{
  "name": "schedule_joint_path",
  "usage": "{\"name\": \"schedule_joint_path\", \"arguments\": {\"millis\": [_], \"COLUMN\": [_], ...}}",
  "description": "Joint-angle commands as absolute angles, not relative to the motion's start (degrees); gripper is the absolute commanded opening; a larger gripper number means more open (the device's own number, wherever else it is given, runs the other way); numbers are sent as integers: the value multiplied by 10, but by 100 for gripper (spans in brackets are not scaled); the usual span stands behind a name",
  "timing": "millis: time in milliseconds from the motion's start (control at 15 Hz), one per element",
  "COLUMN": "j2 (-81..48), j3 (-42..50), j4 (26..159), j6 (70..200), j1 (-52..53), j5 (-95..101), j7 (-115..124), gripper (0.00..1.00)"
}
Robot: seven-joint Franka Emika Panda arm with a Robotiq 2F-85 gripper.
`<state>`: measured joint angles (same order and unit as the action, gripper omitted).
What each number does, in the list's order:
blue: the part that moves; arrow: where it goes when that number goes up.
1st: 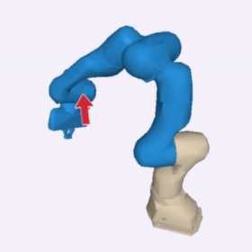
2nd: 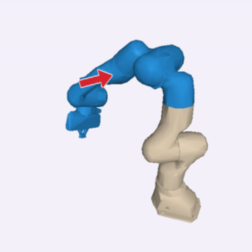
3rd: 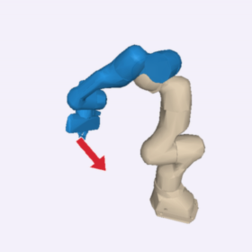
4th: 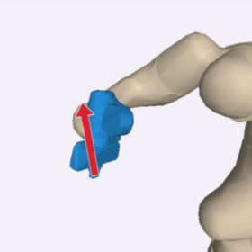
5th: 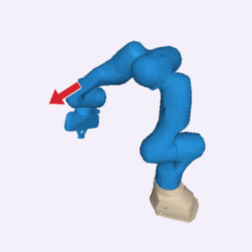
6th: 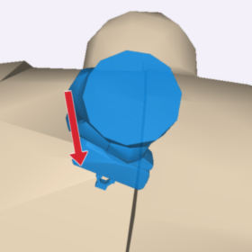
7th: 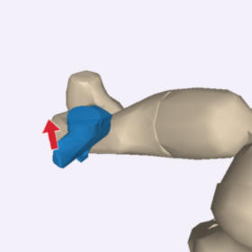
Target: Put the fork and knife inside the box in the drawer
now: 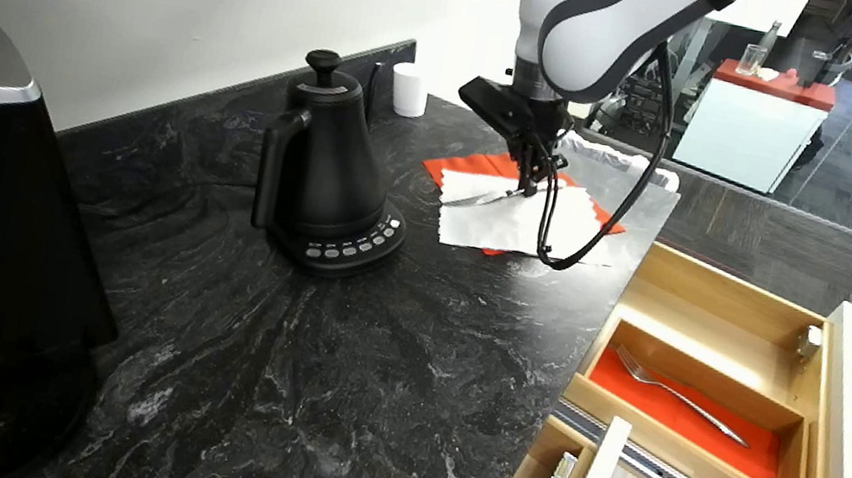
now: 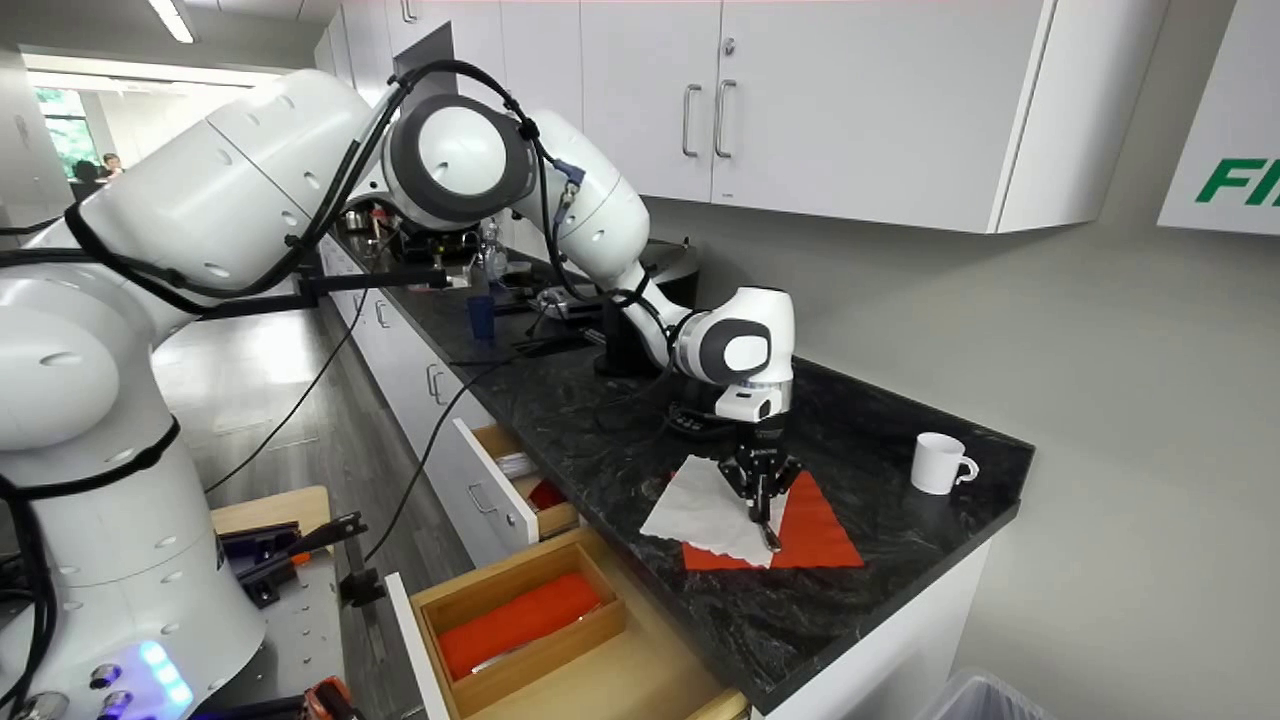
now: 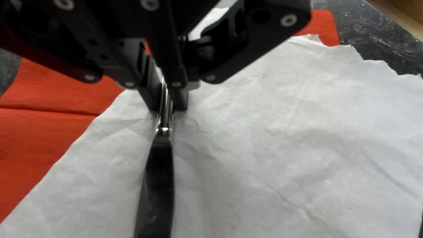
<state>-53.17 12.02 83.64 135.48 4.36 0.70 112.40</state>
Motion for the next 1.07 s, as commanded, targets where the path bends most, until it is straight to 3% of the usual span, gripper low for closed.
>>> {"name": "schedule_joint_path", "arguments": {"millis": [0, 533, 1000], "j2": [-497, -470, -385], "j3": [120, 129, 133], "j4": [862, 871, 980], "j6": [1365, 1325, 1320], "j1": [47, 54, 76], "j5": [2, -1, -3], "j7": [1130, 1178, 1314], "gripper": [6, 6, 6]}}
